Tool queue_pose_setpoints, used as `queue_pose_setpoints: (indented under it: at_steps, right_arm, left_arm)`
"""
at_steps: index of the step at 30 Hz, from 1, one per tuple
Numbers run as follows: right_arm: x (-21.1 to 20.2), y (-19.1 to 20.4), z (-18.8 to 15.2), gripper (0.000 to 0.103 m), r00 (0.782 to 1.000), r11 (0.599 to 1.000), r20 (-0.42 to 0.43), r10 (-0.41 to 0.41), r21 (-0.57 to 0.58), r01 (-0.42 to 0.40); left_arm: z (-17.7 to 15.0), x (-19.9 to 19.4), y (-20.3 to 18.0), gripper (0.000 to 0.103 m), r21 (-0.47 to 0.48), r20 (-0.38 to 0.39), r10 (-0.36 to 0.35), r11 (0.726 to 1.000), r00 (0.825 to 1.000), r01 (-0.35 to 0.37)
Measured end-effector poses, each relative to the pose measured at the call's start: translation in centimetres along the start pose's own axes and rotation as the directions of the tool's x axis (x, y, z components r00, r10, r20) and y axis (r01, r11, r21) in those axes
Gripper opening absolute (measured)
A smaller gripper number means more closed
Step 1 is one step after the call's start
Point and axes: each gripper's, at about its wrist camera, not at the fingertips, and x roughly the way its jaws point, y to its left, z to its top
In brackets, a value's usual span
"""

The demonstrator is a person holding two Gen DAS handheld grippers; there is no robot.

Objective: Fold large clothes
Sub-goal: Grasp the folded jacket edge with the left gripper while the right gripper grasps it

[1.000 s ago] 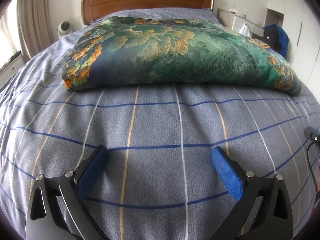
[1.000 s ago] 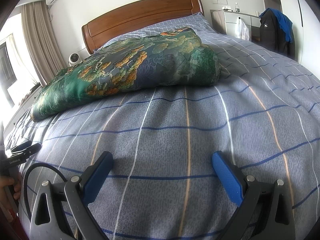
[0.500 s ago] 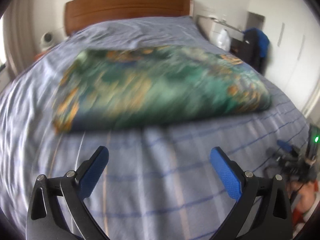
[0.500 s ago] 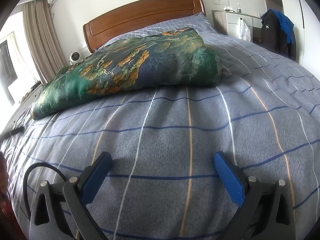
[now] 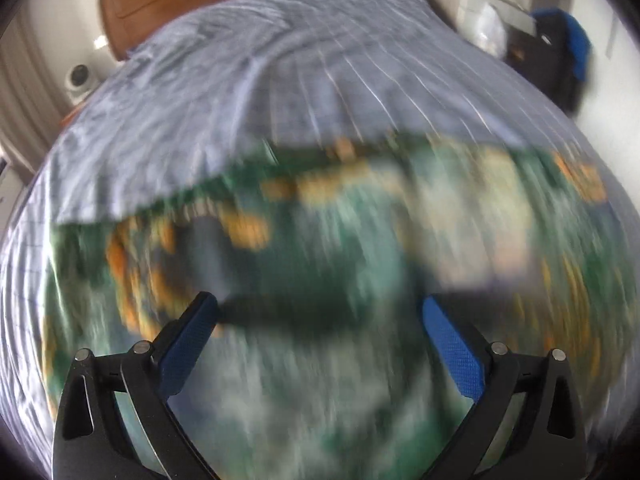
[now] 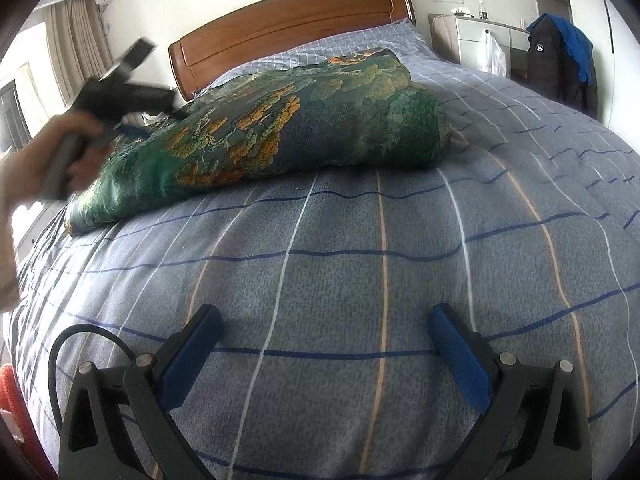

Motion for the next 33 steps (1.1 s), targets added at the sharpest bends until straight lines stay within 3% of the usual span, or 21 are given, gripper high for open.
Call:
queue_pose_setpoints:
  at_steps: [2, 5, 10, 15, 18, 20, 21, 22, 24, 29, 32, 33]
  right_arm:
    - [0.0, -0.2, 0.2, 0.102, 1.0, 1.0, -0.01, 0.01, 0.005, -0.01]
    - [-1.5, -1.8, 1.4, 0.102, 0.996, 0.99, 0.007, 0.092, 0.108, -0.093]
    - [-3.6, -7.1, 6.0, 0.102, 0.968, 0.922, 0.181, 0.176, 0.313, -0.227]
    - [3.3, -12.6, 11.1, 0.102, 0.97, 0.84, 0.091, 0.225, 0.486, -0.24]
    - [7.3, -13.9, 12.2, 0.102, 0.959, 0.78, 0.05, 0.279, 0.57, -0.257]
    - [9.5, -13.4, 13.1, 0.088, 0.936, 0.753, 0.038, 0.35, 0.584, -0.305]
    - [10.0, -13.1, 13.5, 0.074, 0.934, 0.763, 0.01, 0.358, 0.574, -0.298]
    - [10.1, -12.7, 13.9, 0.058, 0.945, 0.79, -0.022, 0.326, 0.555, -0.26]
    - [8.8, -11.6, 15.1, 0.038, 0.95, 0.818, -0.014, 0.313, 0.512, -0.262]
    - [2.4, -5.7, 20.1, 0.033, 0.925, 0.85, 0.103, 0.364, 0.37, -0.376]
    - [-0.1, 0.6, 23.3, 0.032, 0.912, 0.879, 0.138, 0.387, 0.241, -0.41]
    - [-0.4, 2.5, 24.2, 0.032, 0.907, 0.884, 0.148, 0.395, 0.208, -0.419]
  left_arm:
    - [0.7, 0.0, 1.1, 0.101, -0.073, 0.012, -0.005, 0.997, 1.0, 0.006]
    - [-0.2, -1.4, 2.2, 0.101, -0.149, 0.043, -0.086, 0.985, 0.995, 0.091]
    - [-3.7, -3.4, 2.1, 0.101, -0.056, 0.052, -0.067, 0.996, 0.996, 0.069]
    - [-5.3, -2.8, 1.5, 0.101, -0.022, 0.026, -0.033, 0.999, 0.999, 0.034]
    - [-5.8, -2.5, 0.3, 0.101, 0.002, 0.034, -0.031, 1.0, 0.999, 0.03]
    - [-5.7, -1.8, -0.6, 0.102, 0.034, 0.02, -0.018, 0.999, 1.0, 0.017]
    - [-5.5, -1.2, -0.7, 0.103, 0.037, 0.011, -0.01, 0.999, 1.0, 0.01]
    - [-5.5, -0.8, -0.6, 0.103, 0.025, 0.006, -0.014, 1.0, 1.0, 0.014]
    - [-5.3, 0.2, 0.0, 0.103, -0.016, -0.009, -0.028, 0.999, 1.0, 0.028]
    - [-5.4, 0.1, 0.5, 0.101, -0.006, -0.026, -0.055, 0.998, 0.998, 0.055]
    - [-4.8, -2.6, 3.9, 0.089, -0.092, -0.016, -0.163, 0.983, 0.987, 0.16]
    - [-4.6, -4.3, 6.7, 0.089, -0.174, 0.014, -0.243, 0.955, 0.97, 0.242]
